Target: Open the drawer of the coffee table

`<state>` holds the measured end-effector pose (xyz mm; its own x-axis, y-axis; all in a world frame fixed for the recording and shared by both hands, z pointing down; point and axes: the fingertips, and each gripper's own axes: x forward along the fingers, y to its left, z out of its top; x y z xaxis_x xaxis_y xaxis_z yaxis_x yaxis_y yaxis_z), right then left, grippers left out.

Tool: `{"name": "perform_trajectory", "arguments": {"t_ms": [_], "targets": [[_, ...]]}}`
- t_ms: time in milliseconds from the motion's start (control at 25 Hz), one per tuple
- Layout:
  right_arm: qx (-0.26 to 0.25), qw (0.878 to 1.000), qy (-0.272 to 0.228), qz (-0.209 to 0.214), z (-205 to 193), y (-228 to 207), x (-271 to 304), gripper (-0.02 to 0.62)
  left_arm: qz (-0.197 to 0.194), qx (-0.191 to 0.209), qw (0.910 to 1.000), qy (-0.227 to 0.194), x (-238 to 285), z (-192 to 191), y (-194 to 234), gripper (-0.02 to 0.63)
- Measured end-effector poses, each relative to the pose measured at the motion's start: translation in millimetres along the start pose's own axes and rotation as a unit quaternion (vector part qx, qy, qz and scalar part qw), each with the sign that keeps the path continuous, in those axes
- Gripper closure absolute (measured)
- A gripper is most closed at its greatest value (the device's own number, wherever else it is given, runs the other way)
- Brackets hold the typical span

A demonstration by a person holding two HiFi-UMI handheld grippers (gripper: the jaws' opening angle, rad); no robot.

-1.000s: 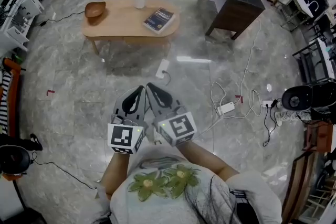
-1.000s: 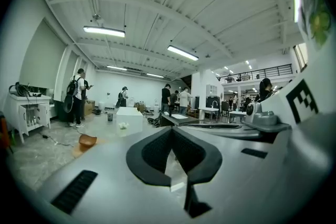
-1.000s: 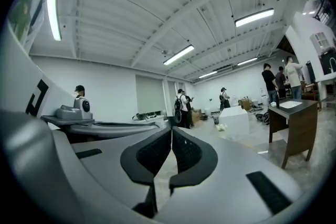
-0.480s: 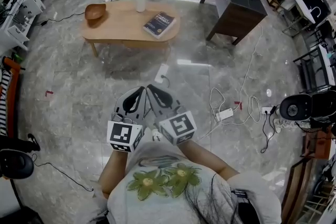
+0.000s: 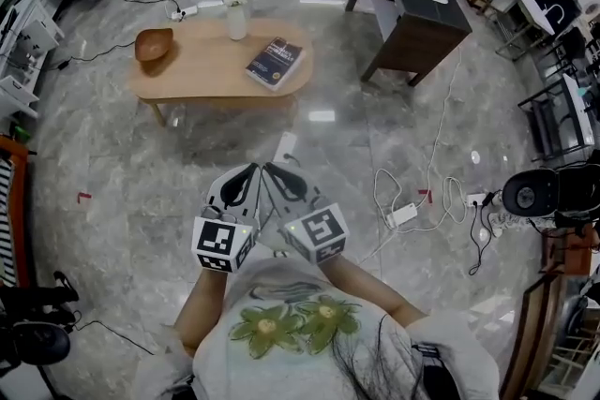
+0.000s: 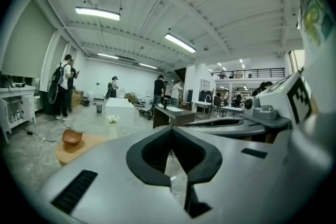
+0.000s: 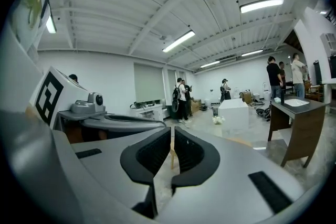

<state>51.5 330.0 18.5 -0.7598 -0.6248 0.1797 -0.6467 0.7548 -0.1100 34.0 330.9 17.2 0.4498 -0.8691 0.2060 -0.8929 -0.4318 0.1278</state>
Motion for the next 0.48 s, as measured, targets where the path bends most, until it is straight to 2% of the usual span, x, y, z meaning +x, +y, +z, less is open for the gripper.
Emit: {"name": "perform_trajectory", "arguments": {"t_ms": [160,480], "targets": [[0.010,0.999,0.023,-0.023,-12,-27,38,0.572,-0.025,0.009,0.9992,0.031,33,-13,30,0.597],[0.023,0.998,0.052,-0.004,-23,-50,115,0.572,-0.063,-0.010,0.9960,0.063,87,-27,102,0.597]]}}
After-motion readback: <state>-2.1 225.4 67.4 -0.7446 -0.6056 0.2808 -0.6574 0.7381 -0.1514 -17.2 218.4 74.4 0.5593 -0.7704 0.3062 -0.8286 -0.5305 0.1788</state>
